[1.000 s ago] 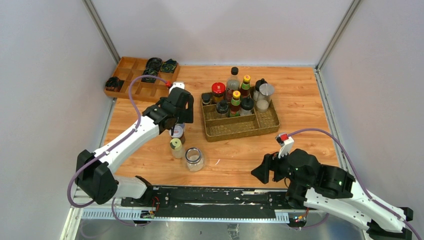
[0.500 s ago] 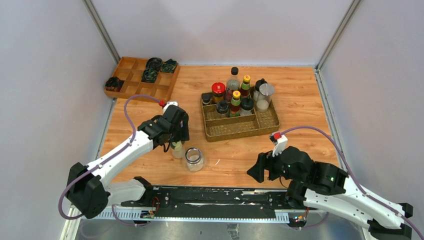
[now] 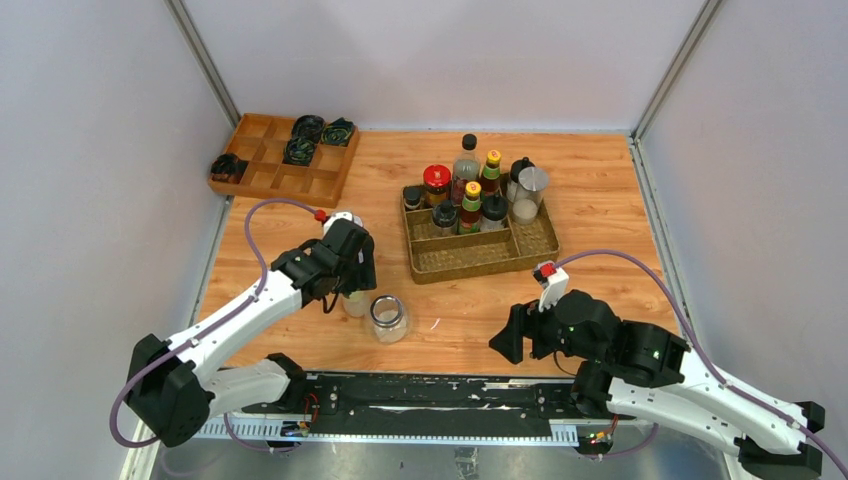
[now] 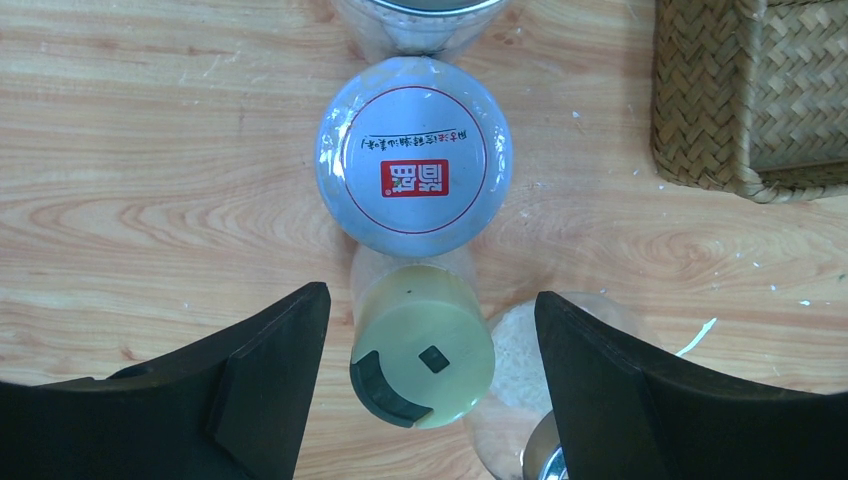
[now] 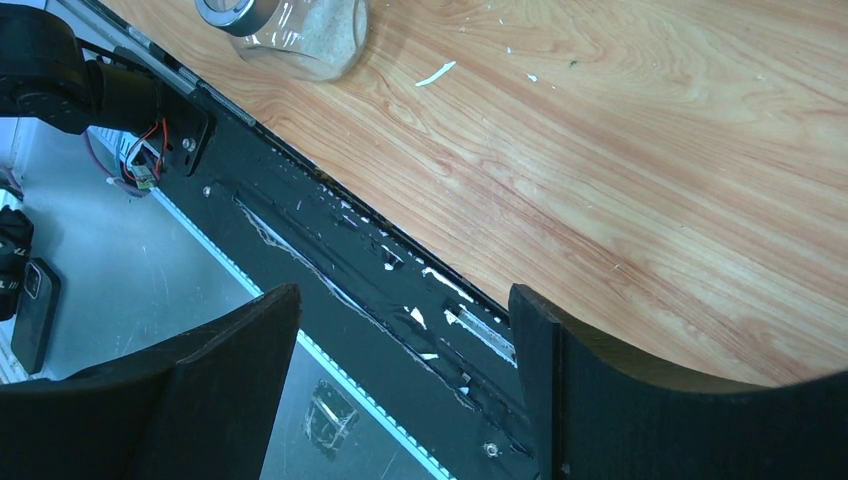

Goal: Organize the condiment bottles
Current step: Pick up the bottle from the center of the board.

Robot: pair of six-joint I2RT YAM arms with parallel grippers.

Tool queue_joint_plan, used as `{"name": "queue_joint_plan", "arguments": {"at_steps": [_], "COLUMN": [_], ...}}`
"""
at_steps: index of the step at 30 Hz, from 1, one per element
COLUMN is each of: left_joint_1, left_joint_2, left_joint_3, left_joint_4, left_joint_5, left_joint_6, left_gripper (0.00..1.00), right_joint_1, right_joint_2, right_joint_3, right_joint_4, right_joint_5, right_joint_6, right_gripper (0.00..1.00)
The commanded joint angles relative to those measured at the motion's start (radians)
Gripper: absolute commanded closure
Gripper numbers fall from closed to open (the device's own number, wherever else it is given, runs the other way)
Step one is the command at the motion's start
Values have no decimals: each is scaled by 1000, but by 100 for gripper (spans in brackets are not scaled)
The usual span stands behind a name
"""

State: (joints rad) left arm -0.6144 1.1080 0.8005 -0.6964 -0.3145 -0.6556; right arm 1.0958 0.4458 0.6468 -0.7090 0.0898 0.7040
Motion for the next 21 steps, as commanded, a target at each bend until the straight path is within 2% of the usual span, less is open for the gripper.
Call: {"name": "queue_joint_plan", "arguments": {"at_steps": [1, 7, 11, 15, 21], "left_joint_1": [-24, -51, -130, -213, -246], "left_joint_2": [-37, -70, -88, -61, -39], "left_joint_3": [22, 2, 17, 73, 96], "left_joint_4": [-29, -61, -64, -89, -95], "left_joint_5": [1, 28, 45, -3, -28], "left_joint_6": [-15, -30, -39, -40, -43], "left_gripper": [20, 19, 19, 17, 17], "right_joint_1": [15, 15, 15, 15, 16], "right_joint_2": [-3, 24, 35, 54, 71], "right_joint_3": [20, 30, 30, 54, 147], "right_joint_4": [-11, -9, 0, 1, -57], "right_joint_5": [17, 16, 17, 21, 71], "right_joint_6": [-30, -42, -51, -66, -102], "right_gripper": [18, 18, 18, 18, 16]}}
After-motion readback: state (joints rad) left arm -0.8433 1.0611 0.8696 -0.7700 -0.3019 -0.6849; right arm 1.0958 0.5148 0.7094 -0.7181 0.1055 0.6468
